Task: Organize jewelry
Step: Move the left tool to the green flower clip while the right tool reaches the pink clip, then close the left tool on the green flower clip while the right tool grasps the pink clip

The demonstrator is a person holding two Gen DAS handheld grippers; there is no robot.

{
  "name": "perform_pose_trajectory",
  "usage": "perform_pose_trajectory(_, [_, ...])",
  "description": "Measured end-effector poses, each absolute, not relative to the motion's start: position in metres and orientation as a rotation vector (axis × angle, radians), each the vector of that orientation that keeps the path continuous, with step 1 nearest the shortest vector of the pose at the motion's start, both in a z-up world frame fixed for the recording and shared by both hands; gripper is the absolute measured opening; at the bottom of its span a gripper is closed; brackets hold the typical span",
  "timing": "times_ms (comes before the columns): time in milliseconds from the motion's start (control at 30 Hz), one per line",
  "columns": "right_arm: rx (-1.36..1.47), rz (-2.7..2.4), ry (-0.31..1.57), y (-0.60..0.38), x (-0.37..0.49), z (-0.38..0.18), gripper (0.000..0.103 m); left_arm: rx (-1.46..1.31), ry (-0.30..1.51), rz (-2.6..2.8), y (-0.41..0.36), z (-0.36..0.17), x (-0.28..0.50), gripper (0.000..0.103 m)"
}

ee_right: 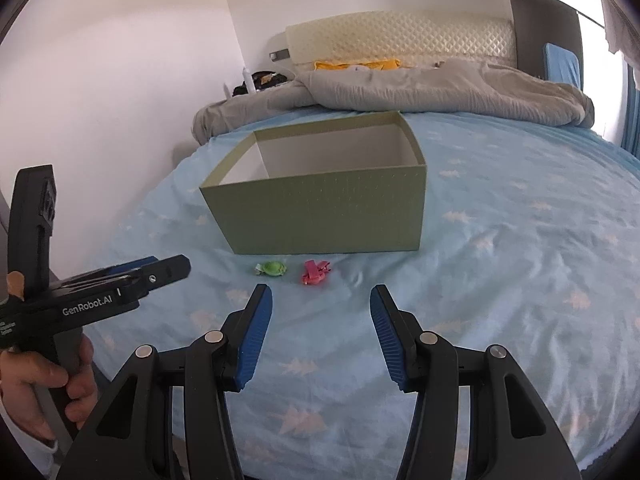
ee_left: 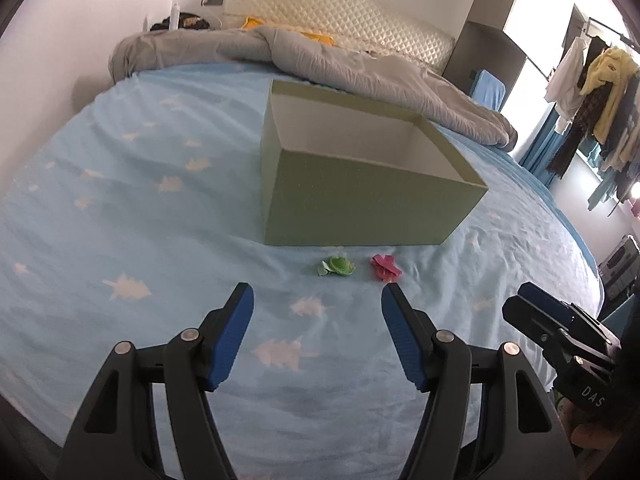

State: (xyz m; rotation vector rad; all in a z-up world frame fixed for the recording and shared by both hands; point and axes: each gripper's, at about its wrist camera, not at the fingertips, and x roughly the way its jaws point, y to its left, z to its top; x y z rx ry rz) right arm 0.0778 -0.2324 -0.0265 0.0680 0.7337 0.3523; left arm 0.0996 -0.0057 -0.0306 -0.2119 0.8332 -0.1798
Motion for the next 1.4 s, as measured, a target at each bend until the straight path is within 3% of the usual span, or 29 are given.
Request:
perform_pose_trajectory(600, [0.075,0.405,0.838,-0.212,0.136,-0.084,0.037,-0.261,0.923,-0.228,-0.014,-0.083,0.16,0.055])
perform_pose_trajectory(700, [0.075,0.412,0.847,-0.208,0.144,-0.089,0.034,-0.267,0.936,-0.242,-0.016,-0.088,0.169,0.048])
perform_pose_trajectory(867, [0.078,0.431,0.861,-0.205,0.152,-0.097,0.032,-0.267,0.942,-0.261,-0.019,-0.094,0.177,0.044])
perform_pose_trajectory(1033, [0.074,0.437,0.863,-0.202,0.157,-0.102,0.03,-0.264,0.951,-0.285,-0.018,-0.095,0.181,0.03])
perform_pose_trajectory(1233, [0.07,0.437,0.871,-0.199,0.162,-0.106,0.022,-0.241,0.953,-0.292,-0.019,-0.096,0.181,0.029])
perform_pose_trajectory(1400, [0.074,0.434,0.865,-0.198,0.162,-0.103,0.021,-0.228,0.95,-0.295,-0.022,-0.095,0.182,0.028])
